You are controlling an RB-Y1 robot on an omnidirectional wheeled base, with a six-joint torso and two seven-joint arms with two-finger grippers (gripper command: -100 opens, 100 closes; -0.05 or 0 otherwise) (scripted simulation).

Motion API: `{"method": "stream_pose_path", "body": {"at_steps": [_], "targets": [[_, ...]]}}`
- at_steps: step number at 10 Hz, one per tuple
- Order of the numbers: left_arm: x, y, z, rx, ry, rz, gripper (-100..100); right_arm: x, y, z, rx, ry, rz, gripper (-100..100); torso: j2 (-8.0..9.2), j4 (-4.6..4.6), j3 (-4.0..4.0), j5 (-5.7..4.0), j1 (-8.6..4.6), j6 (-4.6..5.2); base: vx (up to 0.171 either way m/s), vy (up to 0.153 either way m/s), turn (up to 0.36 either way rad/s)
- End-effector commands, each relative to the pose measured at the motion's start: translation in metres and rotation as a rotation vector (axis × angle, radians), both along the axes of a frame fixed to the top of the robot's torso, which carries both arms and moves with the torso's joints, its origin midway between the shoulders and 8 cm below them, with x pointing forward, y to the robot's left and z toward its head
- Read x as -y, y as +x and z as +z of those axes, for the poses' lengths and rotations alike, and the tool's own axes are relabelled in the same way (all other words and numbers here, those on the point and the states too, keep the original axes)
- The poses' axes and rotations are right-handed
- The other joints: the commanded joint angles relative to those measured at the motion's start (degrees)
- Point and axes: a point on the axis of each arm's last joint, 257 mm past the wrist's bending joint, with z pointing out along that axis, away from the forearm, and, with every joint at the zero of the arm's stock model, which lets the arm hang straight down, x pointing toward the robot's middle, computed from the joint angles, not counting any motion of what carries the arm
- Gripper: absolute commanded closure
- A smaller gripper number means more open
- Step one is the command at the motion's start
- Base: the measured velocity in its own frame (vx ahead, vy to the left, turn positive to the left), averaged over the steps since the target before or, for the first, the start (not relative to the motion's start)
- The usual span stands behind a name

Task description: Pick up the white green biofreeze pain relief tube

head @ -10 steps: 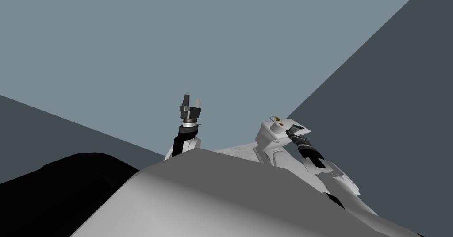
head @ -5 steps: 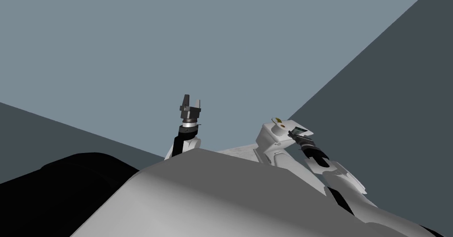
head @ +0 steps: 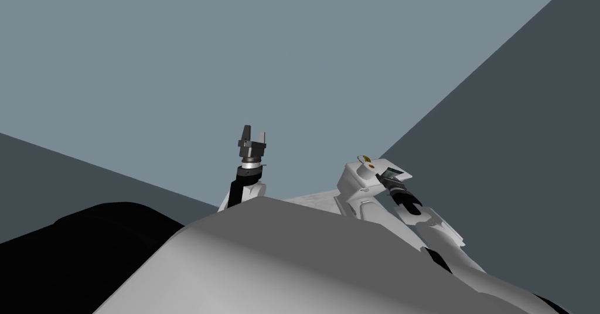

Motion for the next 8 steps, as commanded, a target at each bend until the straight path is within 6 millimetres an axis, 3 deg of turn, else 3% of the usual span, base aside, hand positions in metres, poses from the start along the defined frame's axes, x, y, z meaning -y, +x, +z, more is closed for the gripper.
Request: {"method": "stream_pose_path", "body": {"at_steps": [1,2,3,5,6,8], "targets": [[0.0,0.0,0.0,0.0,0.0,0.0,0,-0.012,0.006,-0.006,-0.014,0.005,0.009,-100,0.0,0.0,0.0,0.0,0.0,0.0,-0.036,-0.086,0.014],[0.0,0.0,0.0,0.0,0.0,0.0,0,-0.013,0.006,-0.008,-0.026,-0.011,0.017,-100,-0.02,-0.01,-0.01,-0.03,-0.01,-0.02,-0.017,-0.038,0.009],[0.0,0.0,0.0,0.0,0.0,0.0,0,-0.031,0.014,-0.014,-0.022,0.033,0.009,-100,-0.07,-0.02,-0.04,0.0,0.11,-0.01,-0.031,-0.087,0.004],[0.0,0.0,0.0,0.0,0.0,0.0,0,-0.034,0.015,-0.016,-0.044,-0.004,0.029,-100,-0.1,-0.04,-0.07,-0.06,0.02,-0.08,-0.014,-0.059,0.016],[0.0,0.0,0.0,0.0,0.0,0.0,0,-0.052,0.024,-0.017,-0.032,0.038,0.017,-100,-0.16,-0.05,-0.1,-0.02,0.17,-0.08,-0.026,-0.052,0.012],[0.0,0.0,0.0,0.0,0.0,0.0,0,-0.054,0.024,-0.02,-0.057,-0.001,0.034,-100,-0.12,-0.05,-0.08,-0.06,0.08,-0.11,-0.023,-0.061,0.01]]}}
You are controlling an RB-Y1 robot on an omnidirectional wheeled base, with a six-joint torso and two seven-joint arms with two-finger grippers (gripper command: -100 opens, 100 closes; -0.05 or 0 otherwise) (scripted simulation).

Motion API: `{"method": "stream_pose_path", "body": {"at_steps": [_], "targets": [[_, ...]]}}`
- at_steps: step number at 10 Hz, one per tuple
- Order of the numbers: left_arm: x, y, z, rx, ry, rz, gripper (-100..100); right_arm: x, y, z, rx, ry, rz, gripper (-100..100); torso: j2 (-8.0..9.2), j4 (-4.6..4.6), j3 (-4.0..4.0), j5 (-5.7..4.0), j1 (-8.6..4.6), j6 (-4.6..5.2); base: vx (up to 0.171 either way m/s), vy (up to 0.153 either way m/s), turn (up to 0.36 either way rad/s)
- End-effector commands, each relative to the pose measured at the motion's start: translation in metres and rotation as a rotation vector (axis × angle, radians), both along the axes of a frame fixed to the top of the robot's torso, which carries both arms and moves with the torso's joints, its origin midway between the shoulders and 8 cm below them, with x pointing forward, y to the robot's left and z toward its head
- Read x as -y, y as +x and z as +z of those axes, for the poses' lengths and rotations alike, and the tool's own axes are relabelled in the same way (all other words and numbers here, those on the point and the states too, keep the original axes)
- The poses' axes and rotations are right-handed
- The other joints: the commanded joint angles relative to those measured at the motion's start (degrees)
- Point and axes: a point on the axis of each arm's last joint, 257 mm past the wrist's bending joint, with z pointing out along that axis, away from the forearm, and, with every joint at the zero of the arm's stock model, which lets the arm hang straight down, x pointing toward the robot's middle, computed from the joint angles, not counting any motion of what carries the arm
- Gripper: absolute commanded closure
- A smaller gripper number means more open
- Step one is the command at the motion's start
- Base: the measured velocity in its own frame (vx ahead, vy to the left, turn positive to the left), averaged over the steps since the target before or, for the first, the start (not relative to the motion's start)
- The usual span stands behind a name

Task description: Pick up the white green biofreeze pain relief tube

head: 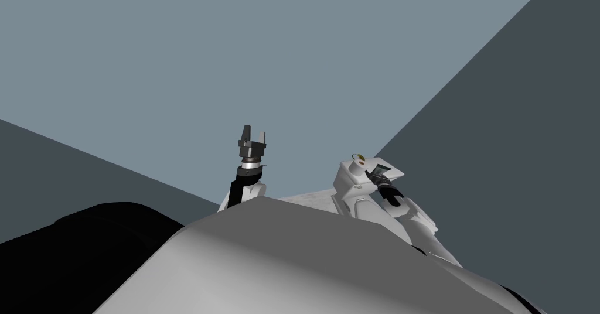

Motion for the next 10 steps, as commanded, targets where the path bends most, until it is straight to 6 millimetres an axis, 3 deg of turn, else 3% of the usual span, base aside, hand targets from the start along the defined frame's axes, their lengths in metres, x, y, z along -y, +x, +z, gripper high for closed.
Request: {"method": "stream_pose_path", "body": {"at_steps": [1,3,4,6,7,9,10], "targets": [[0.0,0.0,0.0,0.0,0.0,0.0,0,-0.018,0.003,-0.01,-0.008,0.03,-0.01,-100,0.0,0.0,0.0,0.0,0.0,0.0,-0.009,-0.08,0.015],[0.0,0.0,0.0,0.0,0.0,0.0,0,-0.02,0.008,-0.002,-0.012,-0.013,0.003,-100,-0.01,0.0,-0.01,-0.02,-0.11,-0.02,-0.017,-0.064,0.011],[0.0,0.0,0.0,0.0,0.0,0.0,0,-0.036,0.012,-0.005,-0.001,0.024,-0.015,-100,-0.01,0.0,-0.01,0.0,0.01,-0.01,-0.037,-0.086,0.014],[0.0,0.0,0.0,0.0,0.0,0.0,0,-0.037,0.015,0.0,-0.009,-0.018,-0.004,-100,0.05,0.01,0.03,-0.02,-0.09,0.0,-0.024,-0.057,0.01],[0.0,0.0,0.0,0.0,0.0,0.0,0,-0.05,0.018,-0.002,0.004,0.02,-0.027,-100,0.0,0.0,0.0,0.01,0.04,0.0,-0.023,-0.068,0.013],[0.0,0.0,0.0,0.0,0.0,0.0,0,-0.051,0.021,0.005,0.001,-0.025,-0.017,-100,0.01,0.01,0.01,-0.01,-0.06,-0.01,-0.017,-0.058,0.011],[0.0,0.0,0.0,0.0,0.0,0.0,0,-0.064,0.023,0.007,0.023,0.015,-0.046,-100,-0.02,0.0,-0.01,0.01,0.03,0.0,-0.026,-0.083,0.013]]}}
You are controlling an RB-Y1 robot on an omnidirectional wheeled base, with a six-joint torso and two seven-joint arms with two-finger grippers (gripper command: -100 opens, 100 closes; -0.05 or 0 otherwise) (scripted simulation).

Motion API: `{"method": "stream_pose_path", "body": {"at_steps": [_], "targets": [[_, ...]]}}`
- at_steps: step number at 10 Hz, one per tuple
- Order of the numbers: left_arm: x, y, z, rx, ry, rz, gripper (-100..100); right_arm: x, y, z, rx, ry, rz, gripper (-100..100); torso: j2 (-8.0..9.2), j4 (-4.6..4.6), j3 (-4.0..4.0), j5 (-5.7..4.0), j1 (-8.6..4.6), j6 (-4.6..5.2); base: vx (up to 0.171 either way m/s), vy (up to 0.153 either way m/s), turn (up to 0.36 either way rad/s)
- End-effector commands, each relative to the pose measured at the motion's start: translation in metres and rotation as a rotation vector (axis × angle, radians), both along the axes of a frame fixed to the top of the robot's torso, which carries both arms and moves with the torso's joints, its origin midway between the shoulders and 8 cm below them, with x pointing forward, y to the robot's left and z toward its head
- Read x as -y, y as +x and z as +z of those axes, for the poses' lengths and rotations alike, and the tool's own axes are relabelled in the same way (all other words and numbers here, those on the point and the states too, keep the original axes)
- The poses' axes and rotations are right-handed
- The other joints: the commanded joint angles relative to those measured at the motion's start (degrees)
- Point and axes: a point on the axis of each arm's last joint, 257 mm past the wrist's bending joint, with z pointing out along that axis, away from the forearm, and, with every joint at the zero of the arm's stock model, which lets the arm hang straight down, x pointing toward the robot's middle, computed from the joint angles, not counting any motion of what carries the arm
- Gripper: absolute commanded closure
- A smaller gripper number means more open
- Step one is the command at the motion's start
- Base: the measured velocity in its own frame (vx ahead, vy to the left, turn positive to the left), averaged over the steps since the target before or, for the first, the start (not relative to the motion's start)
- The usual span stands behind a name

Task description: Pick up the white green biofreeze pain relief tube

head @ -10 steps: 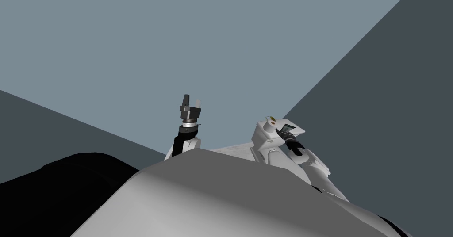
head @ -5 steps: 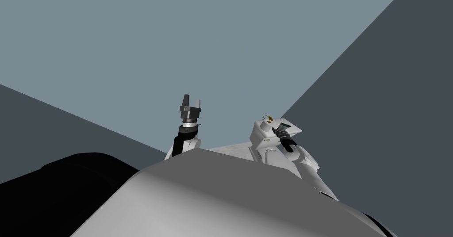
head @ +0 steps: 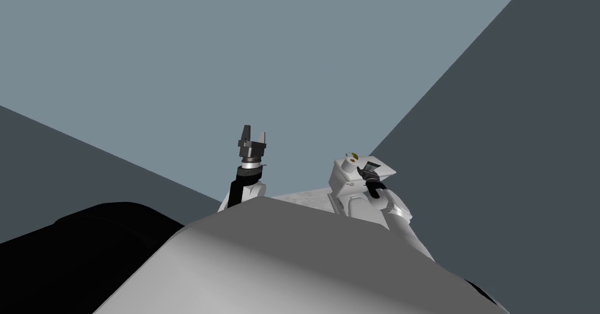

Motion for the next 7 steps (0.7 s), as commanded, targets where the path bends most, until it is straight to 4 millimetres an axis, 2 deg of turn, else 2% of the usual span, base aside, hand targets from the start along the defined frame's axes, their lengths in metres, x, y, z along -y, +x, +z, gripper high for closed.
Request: {"method": "stream_pose_path", "body": {"at_steps": [1,2,3,5,6,7], "targets": [[0.0,0.0,0.0,0.0,0.0,0.0,0,-0.005,0.004,0.008,0.014,-0.009,-0.012,-100,0.0,0.0,0.0,0.0,0.0,0.0,-0.035,-0.085,0.022],[0.0,0.0,0.0,0.0,0.0,0.0,0,-0.005,0.004,0.008,0.005,-0.032,-0.007,-100,0.03,0.01,0.02,-0.01,-0.02,0.01,-0.018,-0.039,0.002],[0.0,0.0,0.0,0.0,0.0,0.0,0,-0.017,0.006,0.013,0.033,0.002,-0.038,-100,-0.01,0.0,0.0,0.02,0.1,0.01,-0.028,-0.072,0.013],[0.0,0.0,0.0,0.0,0.0,0.0,0,-0.017,0.008,0.02,0.032,-0.042,-0.031,-100,0.01,0.01,0.01,0.0,0.0,0.01,-0.018,-0.061,0.011],[0.0,0.0,0.0,0.0,0.0,0.0,0,-0.027,0.008,0.022,0.054,-0.012,-0.059,-100,-0.04,-0.01,-0.02,0.02,0.1,0.02,-0.024,-0.079,0.012],[0.0,0.0,0.0,0.0,0.0,0.0,0,-0.027,0.01,0.034,0.072,-0.029,-0.065,-100,0.0,0.0,0.0,0.01,0.01,0.01,-0.025,-0.083,0.02]]}}
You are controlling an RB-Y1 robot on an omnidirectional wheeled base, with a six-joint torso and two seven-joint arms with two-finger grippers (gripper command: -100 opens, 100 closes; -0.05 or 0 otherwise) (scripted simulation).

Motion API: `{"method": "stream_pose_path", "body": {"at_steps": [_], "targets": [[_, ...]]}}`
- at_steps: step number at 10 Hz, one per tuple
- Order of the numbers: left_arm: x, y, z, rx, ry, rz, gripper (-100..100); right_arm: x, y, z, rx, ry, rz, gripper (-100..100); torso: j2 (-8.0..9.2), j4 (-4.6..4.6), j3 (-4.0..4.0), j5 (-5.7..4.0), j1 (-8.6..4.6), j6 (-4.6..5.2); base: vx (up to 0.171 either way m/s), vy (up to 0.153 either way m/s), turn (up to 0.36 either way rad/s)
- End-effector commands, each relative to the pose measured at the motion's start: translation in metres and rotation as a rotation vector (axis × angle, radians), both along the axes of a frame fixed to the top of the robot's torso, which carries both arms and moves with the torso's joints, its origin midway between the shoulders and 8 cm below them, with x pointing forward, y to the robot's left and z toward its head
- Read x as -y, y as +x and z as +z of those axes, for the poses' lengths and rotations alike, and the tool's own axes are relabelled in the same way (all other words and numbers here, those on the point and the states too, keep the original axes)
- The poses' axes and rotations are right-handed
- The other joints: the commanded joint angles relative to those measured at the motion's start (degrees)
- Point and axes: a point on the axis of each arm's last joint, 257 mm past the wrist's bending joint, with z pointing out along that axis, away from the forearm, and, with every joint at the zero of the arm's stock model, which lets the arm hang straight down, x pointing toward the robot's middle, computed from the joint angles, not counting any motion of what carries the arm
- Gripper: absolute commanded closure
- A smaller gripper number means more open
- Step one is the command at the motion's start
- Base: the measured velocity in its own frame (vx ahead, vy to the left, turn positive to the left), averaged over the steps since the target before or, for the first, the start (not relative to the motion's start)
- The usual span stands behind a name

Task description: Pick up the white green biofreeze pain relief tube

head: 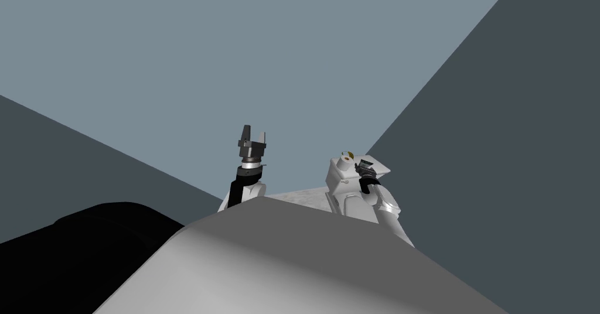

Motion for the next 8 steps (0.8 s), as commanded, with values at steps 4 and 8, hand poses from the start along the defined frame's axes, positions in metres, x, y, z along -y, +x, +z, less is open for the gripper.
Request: {"method": "stream_pose_path", "body": {"at_steps": [4,8], "targets": [[0.0,0.0,0.0,0.0,0.0,0.0,0,-0.0025,0.0013,0.0048,0.006,-0.015,-0.003,100,-0.07,-0.02,-0.04,0.07,0.22,0.1,-0.004,-0.013,0.002],[0.0,0.0,0.0,0.0,0.0,0.0,0,-0.0013,0.0006,0.0046,0.005,-0.016,-0.005,0,-0.08,-0.01,-0.04,0.08,0.29,0.02,0.0,0.0,0.0]]}}
